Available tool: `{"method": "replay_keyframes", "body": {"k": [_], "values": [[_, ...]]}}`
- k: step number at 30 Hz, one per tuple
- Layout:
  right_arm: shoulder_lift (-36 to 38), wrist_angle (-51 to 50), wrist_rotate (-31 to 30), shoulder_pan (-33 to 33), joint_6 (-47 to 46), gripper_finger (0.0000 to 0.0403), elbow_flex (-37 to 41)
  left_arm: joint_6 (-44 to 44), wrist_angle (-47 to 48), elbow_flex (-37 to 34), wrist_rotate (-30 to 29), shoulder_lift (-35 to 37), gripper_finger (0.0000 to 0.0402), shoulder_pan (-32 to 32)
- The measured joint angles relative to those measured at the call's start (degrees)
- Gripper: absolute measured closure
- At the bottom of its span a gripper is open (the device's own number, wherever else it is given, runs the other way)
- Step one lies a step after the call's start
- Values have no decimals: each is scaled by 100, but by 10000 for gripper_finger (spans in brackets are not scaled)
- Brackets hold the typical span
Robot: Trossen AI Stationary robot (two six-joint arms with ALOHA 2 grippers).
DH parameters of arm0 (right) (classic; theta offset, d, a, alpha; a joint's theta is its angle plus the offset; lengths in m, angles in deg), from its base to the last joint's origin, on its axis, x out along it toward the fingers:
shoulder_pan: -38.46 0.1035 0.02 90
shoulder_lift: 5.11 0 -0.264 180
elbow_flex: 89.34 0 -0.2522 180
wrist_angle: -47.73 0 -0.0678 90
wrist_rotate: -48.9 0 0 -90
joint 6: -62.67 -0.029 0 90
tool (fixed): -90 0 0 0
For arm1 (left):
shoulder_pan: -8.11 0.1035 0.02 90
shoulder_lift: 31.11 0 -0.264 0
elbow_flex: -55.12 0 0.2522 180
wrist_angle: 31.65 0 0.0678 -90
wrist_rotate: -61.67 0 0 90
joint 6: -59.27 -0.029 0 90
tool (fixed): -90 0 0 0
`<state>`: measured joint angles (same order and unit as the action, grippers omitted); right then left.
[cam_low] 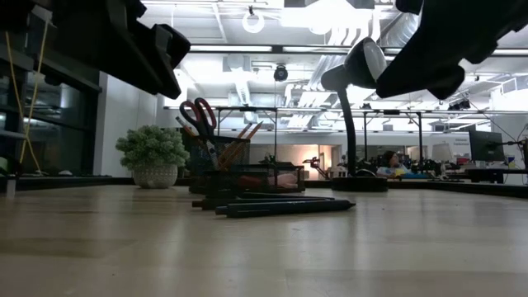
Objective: Pick and place office supplies into organizer
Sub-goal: Put the bottom black pen into the black desk organizer
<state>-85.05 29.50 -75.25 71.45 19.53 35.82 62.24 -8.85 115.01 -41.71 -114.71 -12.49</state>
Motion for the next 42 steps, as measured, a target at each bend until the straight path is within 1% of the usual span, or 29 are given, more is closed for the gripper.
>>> {"method": "replay_keyframes", "body": {"k": [5, 13, 17, 22, 27, 32, 36, 39, 42], "values": [[0, 1, 30, -93, 448, 313, 0, 37, 2, 0, -77, 0, 291, 0], [0, -4, 182, -153, 418, 311, 0, 222, 11, 0, -69, 0, 291, 0], [0, -13, 388, -153, 353, 311, 0, 224, 15, 0, -57, 0, 291, -2], [0, -18, 723, -153, 893, 314, 0, 224, 16, 0, -59, 2, 291, -2], [0, -155, 753, -153, 851, 326, 0, 265, 150, 0, -120, 2, 291, -2], [0, -323, 756, -153, 1022, 347, 0, 806, 454, 0, -123, 2, 291, -2], [0, -199, 913, -153, 1365, 362, 0, 1175, 678, 0, -116, 2, 291, -2], [0, -43, 1049, -153, 1514, 371, 0, 1182, 654, 0, -117, 2, 291, -4], [0, -28, 1045, -148, 1333, 378, 0, 1025, 429, 0, -112, 7, 291, -18]]}}
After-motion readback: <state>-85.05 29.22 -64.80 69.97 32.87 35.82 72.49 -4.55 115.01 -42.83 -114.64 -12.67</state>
